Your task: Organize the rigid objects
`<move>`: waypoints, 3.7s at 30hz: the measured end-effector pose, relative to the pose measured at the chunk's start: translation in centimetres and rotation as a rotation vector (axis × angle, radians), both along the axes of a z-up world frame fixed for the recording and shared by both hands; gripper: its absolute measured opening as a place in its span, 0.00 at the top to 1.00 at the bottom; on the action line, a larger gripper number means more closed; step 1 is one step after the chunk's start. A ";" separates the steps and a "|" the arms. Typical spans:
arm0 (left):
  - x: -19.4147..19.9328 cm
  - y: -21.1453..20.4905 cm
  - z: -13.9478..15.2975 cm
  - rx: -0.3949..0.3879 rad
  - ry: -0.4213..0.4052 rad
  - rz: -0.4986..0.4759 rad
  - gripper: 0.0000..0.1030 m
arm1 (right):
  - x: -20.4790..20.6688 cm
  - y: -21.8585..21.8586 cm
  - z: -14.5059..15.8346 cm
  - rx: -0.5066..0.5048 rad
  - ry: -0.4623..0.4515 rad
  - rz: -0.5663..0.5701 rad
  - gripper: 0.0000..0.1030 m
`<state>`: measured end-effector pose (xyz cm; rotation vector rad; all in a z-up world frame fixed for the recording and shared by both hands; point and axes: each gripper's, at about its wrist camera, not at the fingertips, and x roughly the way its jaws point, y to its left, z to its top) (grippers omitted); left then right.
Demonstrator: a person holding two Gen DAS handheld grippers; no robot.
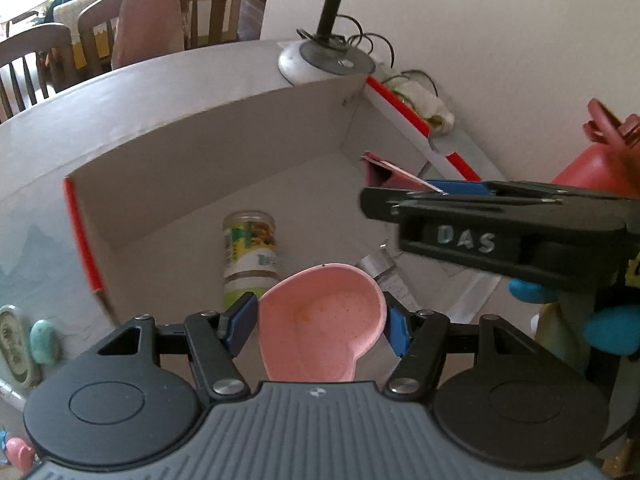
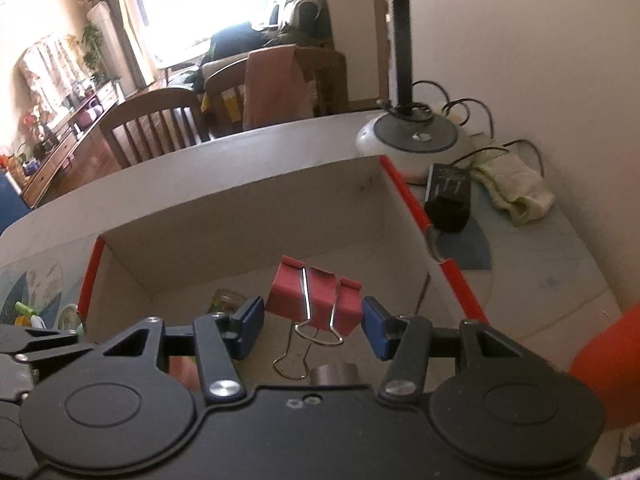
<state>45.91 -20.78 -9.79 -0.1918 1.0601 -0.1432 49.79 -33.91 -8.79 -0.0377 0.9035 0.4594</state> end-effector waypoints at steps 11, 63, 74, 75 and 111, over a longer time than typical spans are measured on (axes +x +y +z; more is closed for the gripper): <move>3.2 -1.7 -2.8 0.012 0.112 -0.012 0.37 | 2.0 1.4 -2.7 -0.088 0.069 0.065 0.49; -2.7 1.5 3.0 -0.029 -0.033 0.007 0.31 | -2.8 1.2 2.6 -0.034 -0.002 0.097 0.31; -8.3 5.6 6.6 -0.038 -0.140 0.040 0.31 | -6.8 2.2 5.3 0.052 -0.043 0.110 0.28; -8.9 6.0 6.9 -0.033 -0.148 0.043 0.31 | -7.2 2.3 5.6 0.060 -0.047 0.112 0.27; -21.4 24.1 7.6 -0.027 -0.272 0.204 0.16 | -21.3 15.5 4.6 0.142 -0.106 0.205 0.13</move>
